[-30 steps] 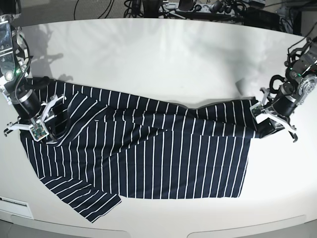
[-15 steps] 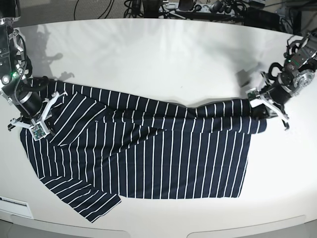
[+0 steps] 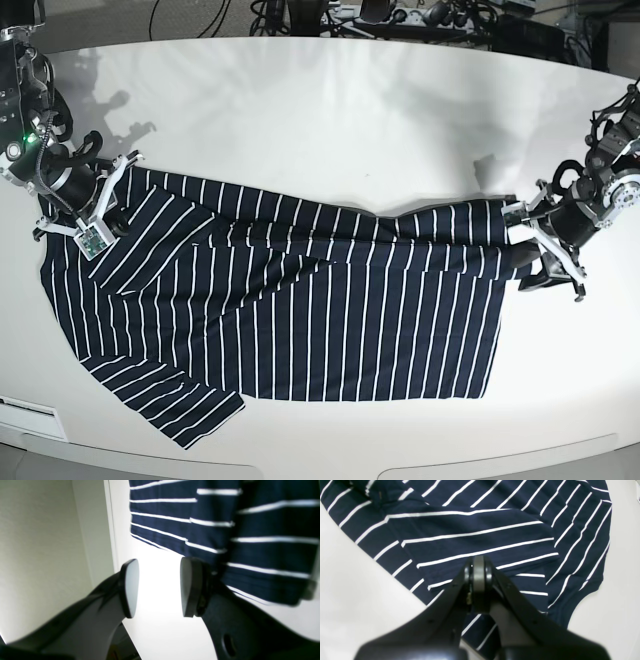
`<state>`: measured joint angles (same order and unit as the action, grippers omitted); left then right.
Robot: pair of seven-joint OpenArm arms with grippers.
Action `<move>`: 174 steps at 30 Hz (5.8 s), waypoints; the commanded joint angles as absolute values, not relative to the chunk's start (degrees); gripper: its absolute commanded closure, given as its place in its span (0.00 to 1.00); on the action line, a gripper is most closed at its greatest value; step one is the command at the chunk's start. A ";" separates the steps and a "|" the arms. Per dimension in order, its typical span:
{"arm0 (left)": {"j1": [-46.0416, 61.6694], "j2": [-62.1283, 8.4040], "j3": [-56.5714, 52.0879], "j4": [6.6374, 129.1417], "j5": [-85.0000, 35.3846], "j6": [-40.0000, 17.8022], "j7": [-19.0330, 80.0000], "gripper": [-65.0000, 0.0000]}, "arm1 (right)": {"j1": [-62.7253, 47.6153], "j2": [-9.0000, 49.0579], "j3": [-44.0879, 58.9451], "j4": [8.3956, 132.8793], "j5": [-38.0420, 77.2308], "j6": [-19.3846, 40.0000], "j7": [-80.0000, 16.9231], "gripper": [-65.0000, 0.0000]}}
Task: Fold the T-shirt properly
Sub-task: 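Release the folded edge and regrasp the shirt edge with both grippers, then drag the shirt edge away from the hem with both grippers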
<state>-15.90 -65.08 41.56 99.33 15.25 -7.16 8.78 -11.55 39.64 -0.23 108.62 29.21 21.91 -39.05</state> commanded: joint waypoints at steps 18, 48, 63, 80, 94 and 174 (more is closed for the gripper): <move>-18.72 -66.67 40.69 102.56 -18.76 -14.28 17.26 1.00 | -10.76 40.62 0.36 107.53 28.08 17.39 -33.85 1.00; -17.96 -59.13 40.71 86.35 -16.36 -26.20 18.15 1.00 | -9.30 40.77 0.36 95.02 22.35 23.46 -40.10 1.00; -19.44 -61.73 40.69 92.47 -13.50 -31.55 12.10 1.00 | -7.86 44.93 0.36 95.15 24.32 24.47 -35.81 1.00; -15.84 -65.36 40.71 98.02 -15.44 -30.87 15.90 1.00 | -9.80 41.50 0.36 95.15 35.24 24.01 -39.72 1.00; -14.90 -61.30 41.25 89.62 -12.82 -35.79 13.93 1.00 | -11.90 38.76 0.36 95.13 24.34 25.10 -40.86 1.00; 8.29 -68.40 38.57 109.93 -20.12 -38.00 35.11 1.00 | -42.24 46.52 14.68 115.13 36.16 25.04 -46.39 1.00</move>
